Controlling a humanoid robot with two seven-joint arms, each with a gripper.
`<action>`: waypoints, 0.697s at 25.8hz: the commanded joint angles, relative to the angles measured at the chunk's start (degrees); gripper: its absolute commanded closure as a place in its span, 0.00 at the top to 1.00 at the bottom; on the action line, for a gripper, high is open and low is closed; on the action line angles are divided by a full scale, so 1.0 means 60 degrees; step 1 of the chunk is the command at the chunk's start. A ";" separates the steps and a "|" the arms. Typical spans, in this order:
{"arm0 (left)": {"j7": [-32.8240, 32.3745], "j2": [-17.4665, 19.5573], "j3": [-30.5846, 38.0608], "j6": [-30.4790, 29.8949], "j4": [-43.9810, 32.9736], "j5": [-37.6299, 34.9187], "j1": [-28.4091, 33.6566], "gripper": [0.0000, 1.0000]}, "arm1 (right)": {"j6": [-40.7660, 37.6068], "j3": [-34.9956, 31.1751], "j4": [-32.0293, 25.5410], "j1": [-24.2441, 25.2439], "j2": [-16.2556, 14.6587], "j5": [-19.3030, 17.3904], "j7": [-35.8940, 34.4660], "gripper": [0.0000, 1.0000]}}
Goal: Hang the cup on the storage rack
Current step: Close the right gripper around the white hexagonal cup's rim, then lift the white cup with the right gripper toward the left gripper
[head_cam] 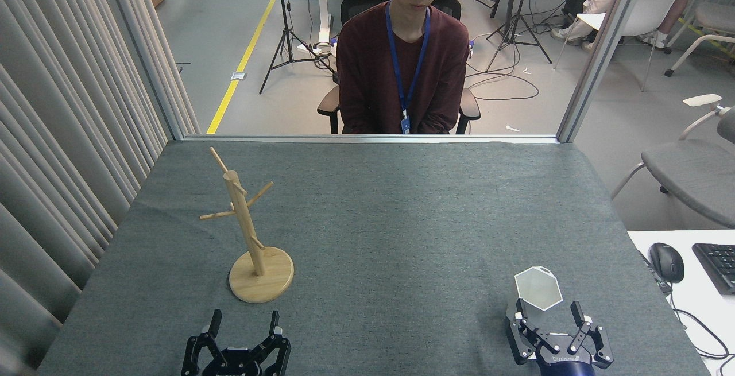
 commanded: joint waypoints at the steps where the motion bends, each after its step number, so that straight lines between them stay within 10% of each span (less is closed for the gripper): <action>1: -0.0006 0.0012 0.0014 -0.0005 0.0006 0.0016 0.0001 1.00 | -0.0012 0.0006 0.0325 -0.0200 0.0000 0.0027 0.0002 0.98; 18: -0.0006 0.0027 0.0087 -0.0005 0.0138 0.0002 -0.0028 1.00 | -0.0012 0.0079 0.2229 -0.1489 -0.0073 0.0027 -0.0115 0.98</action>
